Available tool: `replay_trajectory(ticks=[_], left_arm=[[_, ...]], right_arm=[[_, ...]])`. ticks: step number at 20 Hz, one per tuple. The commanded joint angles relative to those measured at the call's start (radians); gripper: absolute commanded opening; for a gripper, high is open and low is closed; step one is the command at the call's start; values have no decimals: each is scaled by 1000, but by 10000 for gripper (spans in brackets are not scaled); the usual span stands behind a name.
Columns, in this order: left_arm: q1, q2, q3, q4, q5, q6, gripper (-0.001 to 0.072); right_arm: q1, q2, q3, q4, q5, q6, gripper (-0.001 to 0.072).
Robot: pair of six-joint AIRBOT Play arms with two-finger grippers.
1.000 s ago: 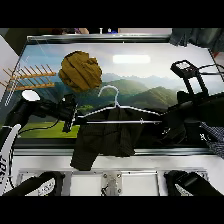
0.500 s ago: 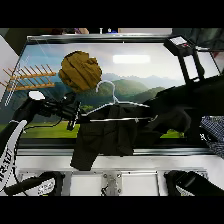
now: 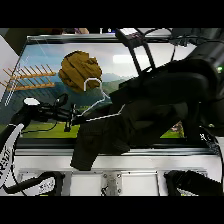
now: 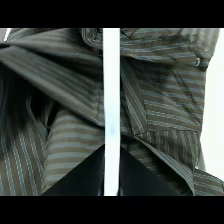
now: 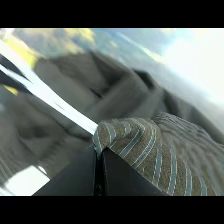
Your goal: Fold the clothes and pants, and hang the long-sleeved shirts on hangers.
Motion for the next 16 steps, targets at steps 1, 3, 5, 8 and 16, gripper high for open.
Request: replay_trajectory(ticks=[1,3,5,8,16], left_arm=[[19,0,-31,-10,24,24,13],[19,0,-6,-9,6,23,13],[19,0,24,-8,-10,9,13],[19,-1,55,0,-30,-3,14],[19,-1,63,-1,-40,-11,14]], right_arm=[[46,-48,17,2,113,37,22],[62,-66,17,1,119,37,22],[71,-78,17,2,119,37,22],[72,-81,17,2,119,36,23],[36,-66,17,27,58,29,497]])
